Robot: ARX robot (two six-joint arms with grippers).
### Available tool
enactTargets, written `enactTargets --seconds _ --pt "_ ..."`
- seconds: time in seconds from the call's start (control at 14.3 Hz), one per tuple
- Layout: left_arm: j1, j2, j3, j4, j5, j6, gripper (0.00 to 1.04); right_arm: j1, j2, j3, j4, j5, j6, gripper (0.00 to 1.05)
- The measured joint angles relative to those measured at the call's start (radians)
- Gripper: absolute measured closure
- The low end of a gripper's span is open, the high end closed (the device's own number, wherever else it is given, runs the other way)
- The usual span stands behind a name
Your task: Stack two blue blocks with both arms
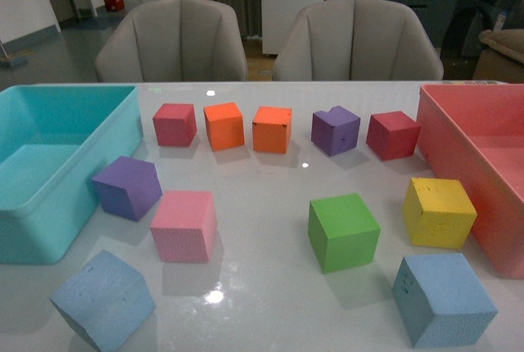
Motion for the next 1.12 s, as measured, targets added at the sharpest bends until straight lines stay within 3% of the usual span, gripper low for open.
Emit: enactTargets --seconds 1.12 --pt "0.000 0.000 0.000 0.000 0.000 0.000 0.07 0.000 0.000 0.000 0.000 0.000 0.000 0.06"
